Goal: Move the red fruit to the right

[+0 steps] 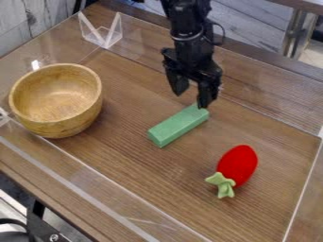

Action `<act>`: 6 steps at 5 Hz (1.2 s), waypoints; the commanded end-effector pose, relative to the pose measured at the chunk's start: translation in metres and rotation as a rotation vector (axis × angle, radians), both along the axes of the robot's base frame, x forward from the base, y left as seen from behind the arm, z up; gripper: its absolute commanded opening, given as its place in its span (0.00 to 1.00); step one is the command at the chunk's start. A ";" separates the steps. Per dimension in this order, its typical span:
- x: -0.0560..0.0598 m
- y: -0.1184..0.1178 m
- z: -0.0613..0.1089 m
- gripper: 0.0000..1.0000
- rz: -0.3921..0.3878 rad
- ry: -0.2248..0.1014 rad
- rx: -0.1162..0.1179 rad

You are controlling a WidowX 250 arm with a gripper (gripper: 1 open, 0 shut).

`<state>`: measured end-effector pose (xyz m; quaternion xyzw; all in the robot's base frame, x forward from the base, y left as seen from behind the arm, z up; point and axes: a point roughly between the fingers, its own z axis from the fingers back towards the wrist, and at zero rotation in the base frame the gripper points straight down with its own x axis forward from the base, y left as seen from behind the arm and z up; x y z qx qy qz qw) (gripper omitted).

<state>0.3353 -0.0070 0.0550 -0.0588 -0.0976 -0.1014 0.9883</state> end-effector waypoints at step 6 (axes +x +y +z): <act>-0.075 -0.074 0.013 1.00 0.048 -0.102 -0.041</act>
